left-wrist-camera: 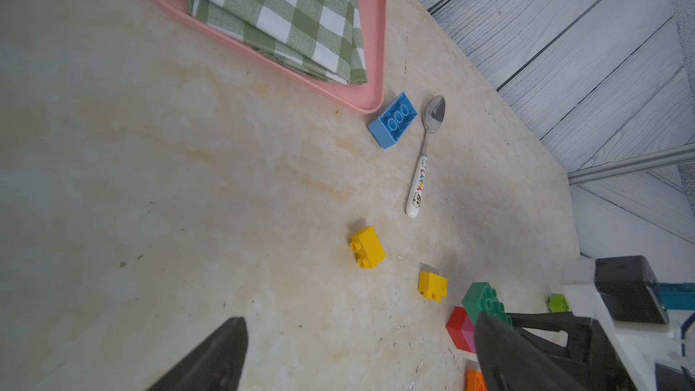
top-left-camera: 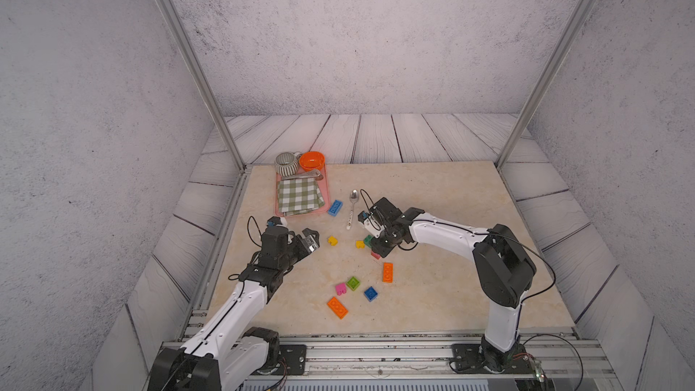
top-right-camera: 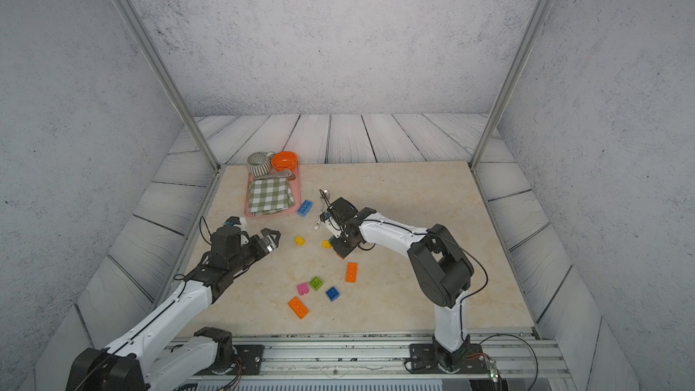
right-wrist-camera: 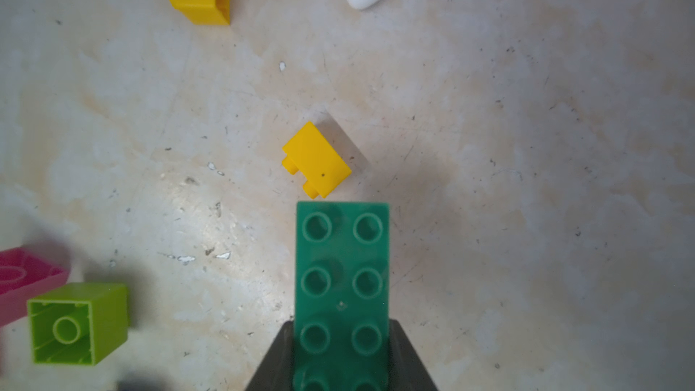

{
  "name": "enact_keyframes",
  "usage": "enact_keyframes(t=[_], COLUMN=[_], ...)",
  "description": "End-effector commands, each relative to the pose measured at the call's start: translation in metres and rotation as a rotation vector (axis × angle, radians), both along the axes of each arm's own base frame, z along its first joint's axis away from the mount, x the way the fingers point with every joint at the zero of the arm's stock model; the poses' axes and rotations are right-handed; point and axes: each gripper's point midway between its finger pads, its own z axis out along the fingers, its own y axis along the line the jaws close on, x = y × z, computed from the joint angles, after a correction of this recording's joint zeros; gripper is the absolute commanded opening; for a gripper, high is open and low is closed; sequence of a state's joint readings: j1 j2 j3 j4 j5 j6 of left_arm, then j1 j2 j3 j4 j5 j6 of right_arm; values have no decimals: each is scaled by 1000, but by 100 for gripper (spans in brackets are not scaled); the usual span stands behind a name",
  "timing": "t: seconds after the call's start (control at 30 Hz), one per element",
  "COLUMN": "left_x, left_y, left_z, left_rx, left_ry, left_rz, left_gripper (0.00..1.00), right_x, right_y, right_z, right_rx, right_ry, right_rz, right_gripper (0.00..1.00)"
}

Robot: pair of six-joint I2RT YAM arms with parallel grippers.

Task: Assemble the letter p with lego
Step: Assemble the lego brick with the lego brick.

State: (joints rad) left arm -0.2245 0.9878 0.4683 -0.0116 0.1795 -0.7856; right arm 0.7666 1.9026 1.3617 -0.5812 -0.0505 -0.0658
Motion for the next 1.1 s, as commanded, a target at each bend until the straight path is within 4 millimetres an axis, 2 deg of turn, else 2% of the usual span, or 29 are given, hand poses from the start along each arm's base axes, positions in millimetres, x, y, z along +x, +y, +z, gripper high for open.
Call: enact_keyframes(t=[0.0,0.4,0.47,0.67,0.8,0.93,1.07], left_x=[0,-1,-1,-1,-1,0,0], left_y=[5,6,6,6,6,6,5], left_z=[3,4,5,3,3,4,4], left_rx=[15,17,14,17,17,15,13], left_ry=[-18,-22,-24,-20,-21,-23,-23], left_rz=[10,13,11,13,12,10,7], left_gripper=[98,98,98,98,98,98,98], right_x=[-50,-35,-34,-38,-42,-43,-43], right_y=[-51,-55,-56,-54,-58,-62,-60], right_z=[-64,-33,-35,-61,-70,-69,-53], right_rx=[-254,-173,-172,-185,-228,-239,-216], right_ry=[224,158,160,218,268,267,242], right_rz=[66,19,14,11,3,-2,12], right_gripper=[0,0,0,0,0,0,0])
